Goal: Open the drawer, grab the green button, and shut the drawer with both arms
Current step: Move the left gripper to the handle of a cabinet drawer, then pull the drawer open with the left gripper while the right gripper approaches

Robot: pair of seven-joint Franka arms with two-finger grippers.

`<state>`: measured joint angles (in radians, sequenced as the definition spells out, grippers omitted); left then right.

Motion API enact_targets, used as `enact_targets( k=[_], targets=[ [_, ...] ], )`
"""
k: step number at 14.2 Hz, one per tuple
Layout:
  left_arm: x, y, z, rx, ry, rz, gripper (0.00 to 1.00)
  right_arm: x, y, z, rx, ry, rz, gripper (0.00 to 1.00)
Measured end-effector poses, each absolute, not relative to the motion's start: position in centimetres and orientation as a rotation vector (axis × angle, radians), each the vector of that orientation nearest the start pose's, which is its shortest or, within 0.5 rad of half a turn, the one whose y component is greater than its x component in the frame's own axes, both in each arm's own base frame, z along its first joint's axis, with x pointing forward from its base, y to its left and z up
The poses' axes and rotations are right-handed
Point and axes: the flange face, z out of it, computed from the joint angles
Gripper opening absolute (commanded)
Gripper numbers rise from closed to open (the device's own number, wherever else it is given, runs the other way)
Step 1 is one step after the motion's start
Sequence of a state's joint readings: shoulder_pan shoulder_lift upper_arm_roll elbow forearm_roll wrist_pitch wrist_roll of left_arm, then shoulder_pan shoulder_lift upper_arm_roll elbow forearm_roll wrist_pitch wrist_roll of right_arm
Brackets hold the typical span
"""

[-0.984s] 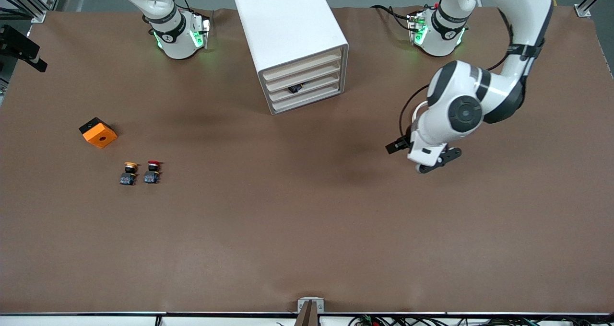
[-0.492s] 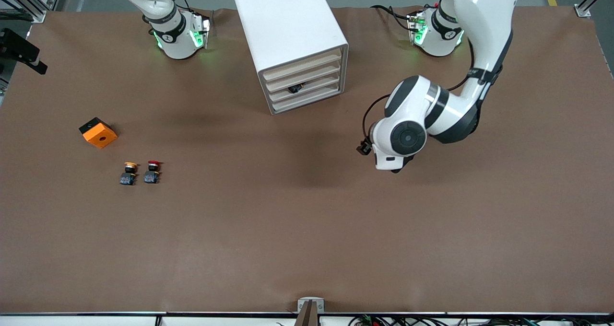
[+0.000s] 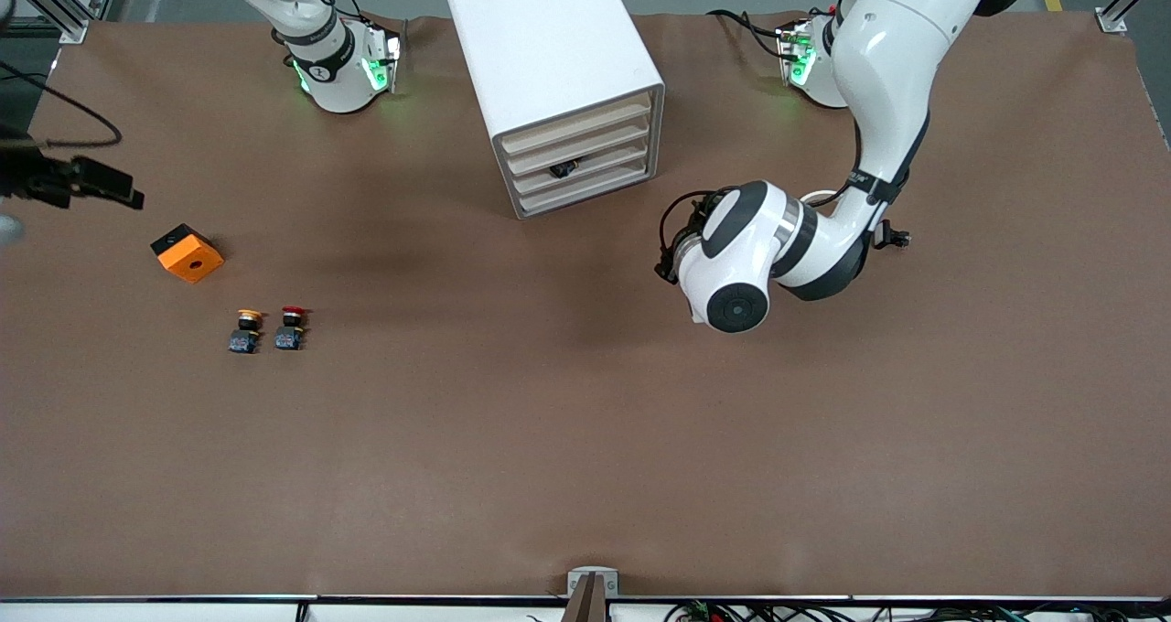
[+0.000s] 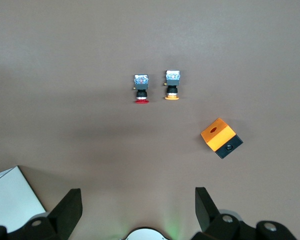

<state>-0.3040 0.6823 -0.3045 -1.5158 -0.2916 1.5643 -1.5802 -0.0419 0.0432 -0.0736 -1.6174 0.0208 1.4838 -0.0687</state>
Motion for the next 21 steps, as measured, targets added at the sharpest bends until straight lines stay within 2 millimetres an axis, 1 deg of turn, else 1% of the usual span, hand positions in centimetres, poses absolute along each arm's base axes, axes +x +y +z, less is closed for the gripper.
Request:
enact_targets(
  k=[1,2,4,6,7,8,9,11,12,13,17,20,21],
  targets=[
    [51.8,-37.0,25.0,-2.255,-1.378,1.022,1.00,55.5,-6.2,56.7,-3.095,0.075,0.281,1.00],
    [51.6,-37.2,24.7,-2.226,-1.400,1.051,1.00,55.7,-6.2,56.7,-3.095,0.077,0.281,1.00],
    [51.3,-37.6,24.0,-2.145,-1.454,1.116,1.00,55.7,-6.3,57.0,-3.098,0.076,0.278,1.00],
    [50.8,-38.0,22.4,-2.060,-1.490,1.174,1.00,55.7,-6.1,57.0,-3.098,0.101,0.286,1.00],
    [50.5,-38.2,21.6,-2.034,-1.485,1.195,1.00,55.7,-5.8,57.0,-3.099,0.157,0.293,1.00],
    [50.0,-38.5,20.9,-2.012,-1.472,1.214,1.00,55.7,-5.0,56.9,-3.100,0.216,0.302,1.00],
    [49.6,-38.8,20.3,-1.992,-1.462,1.225,1.00,55.8,-3.7,56.9,-3.103,0.258,0.309,1.00],
    [48.9,-39.3,19.5,-1.925,-1.483,1.243,1.00,55.9,-0.1,57.0,-3.115,0.279,0.309,1.00],
    [48.8,-39.5,19.1,-1.876,-1.508,1.257,1.00,55.9,1.3,57.1,-3.120,0.281,0.307,1.00],
    [48.6,-39.5,18.7,-1.828,-1.524,1.269,1.00,55.8,2.2,57.2,-3.123,0.301,0.305,1.00],
    [47.4,-40.1,17.1,-1.685,-1.538,1.302,1.00,55.6,4.8,57.3,-3.126,0.416,0.315,1.00],
    [46.5,-40.5,15.7,-1.569,-1.561,1.297,1.00,55.1,7.9,57.3,-3.134,0.466,0.320,1.00],
    [46.1,-40.6,15.4,-1.543,-1.546,1.306,0.92,55.0,9.0,57.3,-3.136,0.494,0.320,1.00]
  ],
)
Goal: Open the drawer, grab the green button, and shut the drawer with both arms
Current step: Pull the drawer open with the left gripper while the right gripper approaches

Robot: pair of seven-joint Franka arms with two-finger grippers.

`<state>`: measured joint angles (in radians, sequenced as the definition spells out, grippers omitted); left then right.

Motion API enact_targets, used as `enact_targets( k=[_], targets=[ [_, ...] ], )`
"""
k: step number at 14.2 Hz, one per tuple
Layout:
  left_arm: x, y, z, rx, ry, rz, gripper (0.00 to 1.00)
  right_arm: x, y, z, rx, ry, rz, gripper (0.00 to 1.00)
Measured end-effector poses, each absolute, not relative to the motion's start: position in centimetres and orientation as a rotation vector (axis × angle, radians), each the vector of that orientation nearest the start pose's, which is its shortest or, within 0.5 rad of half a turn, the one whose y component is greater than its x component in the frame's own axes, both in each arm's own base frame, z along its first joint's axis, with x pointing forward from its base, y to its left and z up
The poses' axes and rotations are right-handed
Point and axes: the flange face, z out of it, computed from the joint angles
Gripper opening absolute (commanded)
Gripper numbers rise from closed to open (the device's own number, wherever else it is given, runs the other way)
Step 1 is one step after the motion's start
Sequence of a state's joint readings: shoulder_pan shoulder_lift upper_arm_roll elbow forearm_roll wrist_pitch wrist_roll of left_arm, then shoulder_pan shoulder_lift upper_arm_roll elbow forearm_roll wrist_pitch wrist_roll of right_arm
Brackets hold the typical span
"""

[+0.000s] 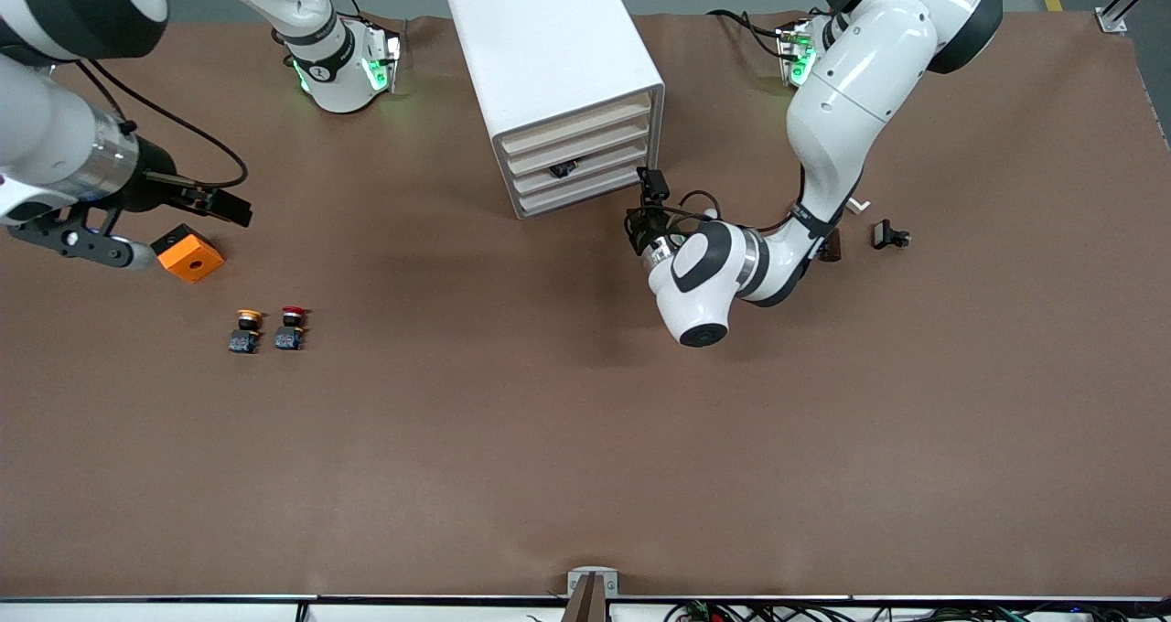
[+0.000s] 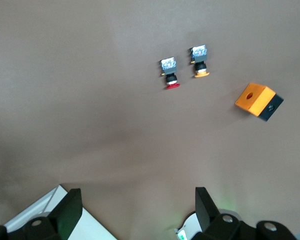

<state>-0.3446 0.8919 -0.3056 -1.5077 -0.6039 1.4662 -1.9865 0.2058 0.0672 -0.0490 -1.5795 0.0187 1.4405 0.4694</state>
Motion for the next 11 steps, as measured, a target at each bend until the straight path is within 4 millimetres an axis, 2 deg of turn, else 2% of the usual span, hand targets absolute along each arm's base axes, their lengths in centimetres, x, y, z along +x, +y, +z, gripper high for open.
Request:
enact_targets(
  k=[1,2,3,7,11],
  targets=[
    [45.7,-40.7,15.2,-1.528,-1.530,1.310,0.78,54.8,10.0,57.3,-3.138,0.515,0.320,1.00],
    [45.3,-41.0,15.0,-1.522,-1.516,1.307,0.71,54.6,10.9,57.3,-3.140,0.530,0.321,1.00],
    [44.8,-41.3,14.9,-1.520,-1.502,1.303,0.68,54.5,11.5,57.3,-3.141,0.541,0.320,1.00],
    [43.3,-42.7,14.9,-1.523,-1.464,1.281,0.68,54.2,12.7,57.3,-3.145,0.549,0.320,1.00],
    [42.6,-43.0,14.1,-1.508,-1.451,1.274,0.68,53.3,16.1,57.3,-3.154,0.589,0.313,1.00]
  ],
)
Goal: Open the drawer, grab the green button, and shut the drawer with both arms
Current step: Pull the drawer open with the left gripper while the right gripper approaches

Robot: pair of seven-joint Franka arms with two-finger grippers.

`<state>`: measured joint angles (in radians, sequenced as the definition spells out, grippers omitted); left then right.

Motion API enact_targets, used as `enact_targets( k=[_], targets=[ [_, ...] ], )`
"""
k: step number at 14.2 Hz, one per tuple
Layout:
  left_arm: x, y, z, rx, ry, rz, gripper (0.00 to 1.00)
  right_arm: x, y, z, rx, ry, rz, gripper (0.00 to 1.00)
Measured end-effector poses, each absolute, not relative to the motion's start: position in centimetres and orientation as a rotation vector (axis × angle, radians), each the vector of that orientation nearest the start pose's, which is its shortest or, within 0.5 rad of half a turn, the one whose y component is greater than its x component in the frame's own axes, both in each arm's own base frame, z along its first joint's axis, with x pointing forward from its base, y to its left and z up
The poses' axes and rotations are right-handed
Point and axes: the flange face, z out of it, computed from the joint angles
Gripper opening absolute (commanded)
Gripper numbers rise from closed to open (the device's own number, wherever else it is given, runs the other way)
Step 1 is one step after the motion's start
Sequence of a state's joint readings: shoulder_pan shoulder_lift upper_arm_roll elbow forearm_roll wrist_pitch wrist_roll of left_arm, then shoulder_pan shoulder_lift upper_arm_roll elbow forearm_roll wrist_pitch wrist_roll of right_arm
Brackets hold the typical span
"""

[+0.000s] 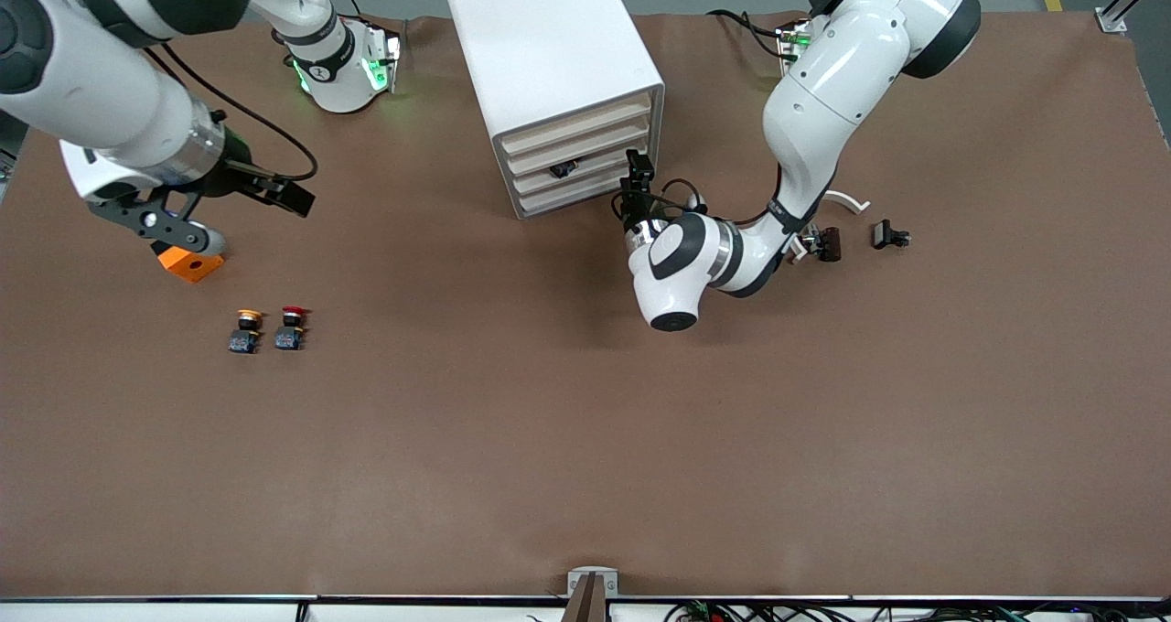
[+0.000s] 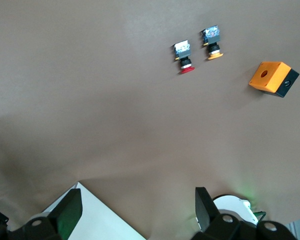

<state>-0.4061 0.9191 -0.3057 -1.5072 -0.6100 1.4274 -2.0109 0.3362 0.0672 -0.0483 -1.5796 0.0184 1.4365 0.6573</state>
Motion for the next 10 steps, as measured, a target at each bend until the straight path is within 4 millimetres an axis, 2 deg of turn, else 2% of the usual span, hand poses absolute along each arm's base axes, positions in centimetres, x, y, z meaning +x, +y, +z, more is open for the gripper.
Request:
enact_targets(
  k=[2,6,8,10],
  targets=[
    [42.4,-43.1,13.7,-1.502,-1.445,1.273,0.68,52.9,17.1,57.3,-3.160,0.574,0.311,1.00],
    [41.9,-43.4,13.3,-1.499,-1.433,1.270,0.61,52.8,17.6,57.3,-3.152,0.652,0.304,1.00],
    [41.1,-44.0,13.2,-1.504,-1.415,1.260,0.61,52.4,18.9,57.3,-3.153,0.666,0.289,1.00],
    [40.1,-44.9,13.1,-1.511,-1.394,1.247,0.53,52.0,20.7,57.4,-3.149,0.704,0.261,1.00]
  ],
)
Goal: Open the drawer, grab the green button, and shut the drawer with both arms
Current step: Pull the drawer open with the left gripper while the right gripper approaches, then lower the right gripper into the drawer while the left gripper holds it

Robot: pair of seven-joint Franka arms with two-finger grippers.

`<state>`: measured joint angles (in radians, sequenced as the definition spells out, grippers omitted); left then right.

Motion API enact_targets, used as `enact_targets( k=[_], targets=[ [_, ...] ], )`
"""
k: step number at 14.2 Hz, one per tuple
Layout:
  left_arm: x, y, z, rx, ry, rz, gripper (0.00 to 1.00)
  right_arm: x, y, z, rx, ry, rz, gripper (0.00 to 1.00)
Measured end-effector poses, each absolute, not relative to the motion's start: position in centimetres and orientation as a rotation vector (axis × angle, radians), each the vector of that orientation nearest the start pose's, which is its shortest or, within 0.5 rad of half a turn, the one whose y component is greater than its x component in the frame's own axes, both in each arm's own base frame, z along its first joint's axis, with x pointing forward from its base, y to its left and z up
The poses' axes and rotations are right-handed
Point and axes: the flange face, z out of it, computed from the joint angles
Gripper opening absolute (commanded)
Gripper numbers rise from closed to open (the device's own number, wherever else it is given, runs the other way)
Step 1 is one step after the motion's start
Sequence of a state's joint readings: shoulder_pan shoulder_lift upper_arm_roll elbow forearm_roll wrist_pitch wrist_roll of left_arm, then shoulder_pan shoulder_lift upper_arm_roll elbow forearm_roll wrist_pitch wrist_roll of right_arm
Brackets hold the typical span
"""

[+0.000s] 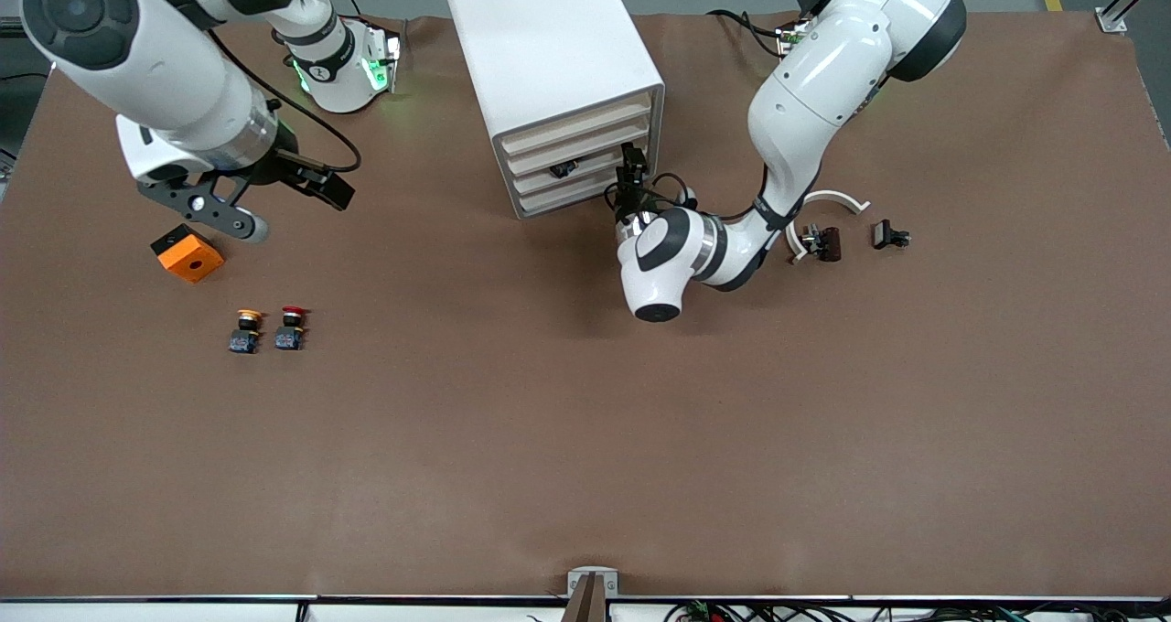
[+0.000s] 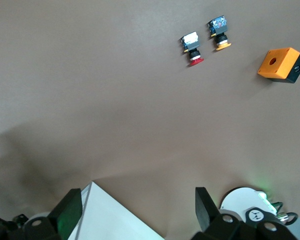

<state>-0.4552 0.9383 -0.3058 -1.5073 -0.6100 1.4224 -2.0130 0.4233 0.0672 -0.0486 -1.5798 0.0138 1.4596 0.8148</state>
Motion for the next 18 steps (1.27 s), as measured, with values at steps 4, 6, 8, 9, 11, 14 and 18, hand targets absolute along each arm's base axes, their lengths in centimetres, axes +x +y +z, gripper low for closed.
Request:
enact_targets(
  k=[4,6,8,9,11,14,18],
  targets=[
    [39.4,-45.5,13.0,-1.514,-1.381,1.242,0.27,50.1,25.5,56.6,-3.152,0.799,0.216,1.00],
    [39.0,-45.8,12.8,-1.506,-1.374,1.248,0.16,49.7,26.9,56.0,-3.137,0.861,0.188,1.00],
    [38.7,-46.0,12.6,-1.505,-1.369,1.246,0.12,49.7,27.1,55.5,-3.127,0.889,0.180,1.00],
    [38.7,-46.0,12.5,-1.504,-1.369,1.246,0.11,49.7,27.0,55.2,-3.127,0.897,0.183,1.00],
    [38.7,-45.9,12.4,-1.493,-1.376,1.241,0.11,49.8,27.0,54.8,-3.114,0.934,0.178,1.00],
    [38.9,-45.7,12.4,-1.488,-1.382,1.241,0.12,49.7,27.6,54.2,-3.081,0.981,0.177,1.00],
    [40.8,-44.7,12.5,-1.472,-1.428,1.255,0.15,49.2,27.9,52.8,-3.025,1.054,0.157,1.00]
  ],
)
